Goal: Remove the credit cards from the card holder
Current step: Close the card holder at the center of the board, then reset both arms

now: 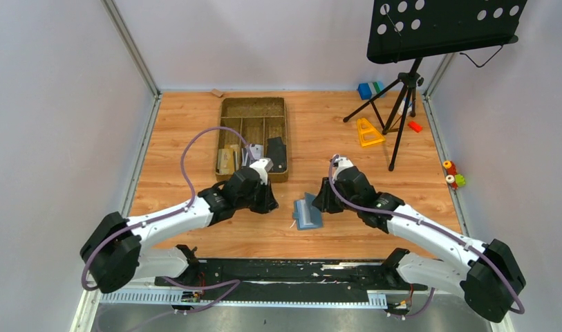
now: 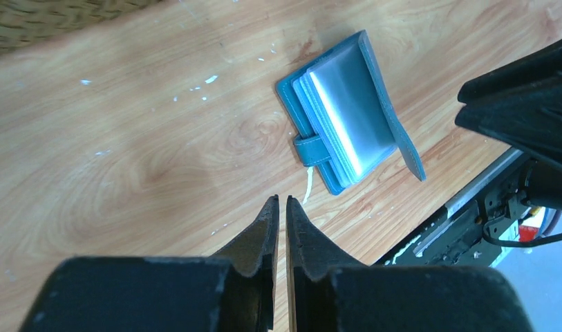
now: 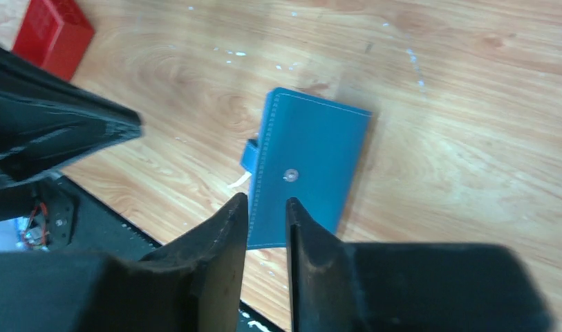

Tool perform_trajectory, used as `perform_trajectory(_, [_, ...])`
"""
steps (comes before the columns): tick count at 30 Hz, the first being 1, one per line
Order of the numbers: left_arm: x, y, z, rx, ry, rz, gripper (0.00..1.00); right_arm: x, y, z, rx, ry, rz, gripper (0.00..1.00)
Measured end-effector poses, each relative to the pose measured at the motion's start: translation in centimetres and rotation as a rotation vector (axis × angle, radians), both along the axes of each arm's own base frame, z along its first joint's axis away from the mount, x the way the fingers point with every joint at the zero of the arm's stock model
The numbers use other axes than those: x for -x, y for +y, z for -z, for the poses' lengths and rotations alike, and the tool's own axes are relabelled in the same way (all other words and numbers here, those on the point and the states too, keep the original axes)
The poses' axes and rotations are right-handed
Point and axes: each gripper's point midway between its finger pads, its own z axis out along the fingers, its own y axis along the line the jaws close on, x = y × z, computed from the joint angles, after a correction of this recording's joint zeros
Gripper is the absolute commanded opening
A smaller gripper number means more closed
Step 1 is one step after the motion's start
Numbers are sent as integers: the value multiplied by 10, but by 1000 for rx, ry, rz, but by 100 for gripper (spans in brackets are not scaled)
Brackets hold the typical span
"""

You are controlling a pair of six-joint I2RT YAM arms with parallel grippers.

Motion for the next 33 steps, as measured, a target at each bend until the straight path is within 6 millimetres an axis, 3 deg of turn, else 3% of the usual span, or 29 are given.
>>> perform_trajectory(3, [-2,10,-12,-8,-42,-31,13,-3,-11,6,29,-21,40,6])
perform_trajectory(7, [-6,26,-25,-28,-96,-78,13,-2,-19,30,94,17,56,6])
perform_trajectory(13, [-17,56,-36,-66,-140,-164,14,5,-13,85,225,132,11,3])
perform_trajectory(17, [-23,75,-40,-90,-159,-217,15,-8,6,83,222,110,-11,4])
perform_trajectory(22, [-23,93,-34,-140,-175,-258,20,-10,5,78,233,80,-13,6])
perform_trajectory(24, [-23,100,-34,-161,-192,-275,30,-10,1,70,239,60,-8,6])
perform_trajectory(27, [-25,109,-41,-179,-236,-299,57,-15,-7,40,217,-30,21,10])
perform_trajectory(29, [-28,117,-51,-176,-289,-320,96,-24,-14,12,184,-129,58,18])
perform_trajectory(31, [-30,124,-64,-167,-350,-342,100,-31,-23,-15,155,-231,103,61])
perform_trajectory(33, [-33,130,-74,-152,-404,-374,100,-39,-36,-35,144,-324,156,82])
